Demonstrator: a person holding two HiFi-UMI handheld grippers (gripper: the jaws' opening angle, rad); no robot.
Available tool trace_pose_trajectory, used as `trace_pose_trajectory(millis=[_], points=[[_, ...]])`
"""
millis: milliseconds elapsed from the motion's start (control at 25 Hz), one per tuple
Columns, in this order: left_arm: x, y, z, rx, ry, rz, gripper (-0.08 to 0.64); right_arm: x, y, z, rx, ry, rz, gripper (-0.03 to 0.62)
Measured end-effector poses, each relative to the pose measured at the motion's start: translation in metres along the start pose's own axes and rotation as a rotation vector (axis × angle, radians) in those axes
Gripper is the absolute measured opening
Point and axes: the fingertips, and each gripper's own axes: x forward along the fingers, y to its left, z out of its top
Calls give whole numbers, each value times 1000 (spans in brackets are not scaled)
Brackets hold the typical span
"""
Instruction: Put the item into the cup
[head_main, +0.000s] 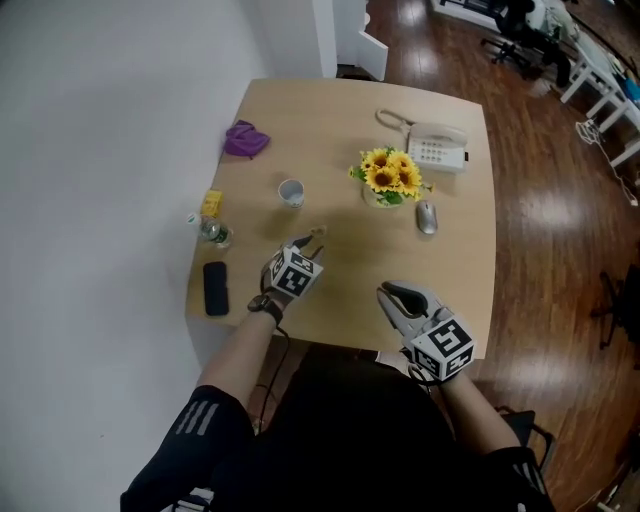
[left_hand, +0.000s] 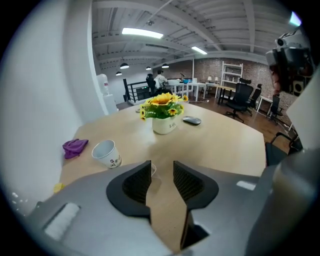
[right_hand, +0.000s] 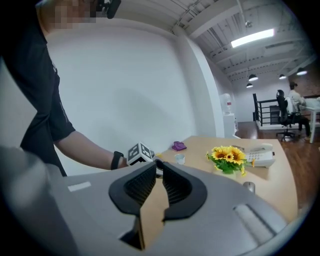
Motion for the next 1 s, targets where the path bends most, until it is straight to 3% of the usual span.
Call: trace_pose_trajectory(millis=[320,520,680,800,1000], points=[[87,25,-6,105,149,-7,114,13,-33,-4,99,24,-57,49],[102,27,-20,102,200,-26,90,14,-44,-2,144,19,-90,49],[100,32,-20,108,167,-6,-2,16,-50,1,169,5,-100,49],[88,35,-8,92,113,-4,-6,21,-50,4,173,-1,-95,49],[40,65,39,75,-58,62,-6,30,-50,14,157,-7,-81,49]])
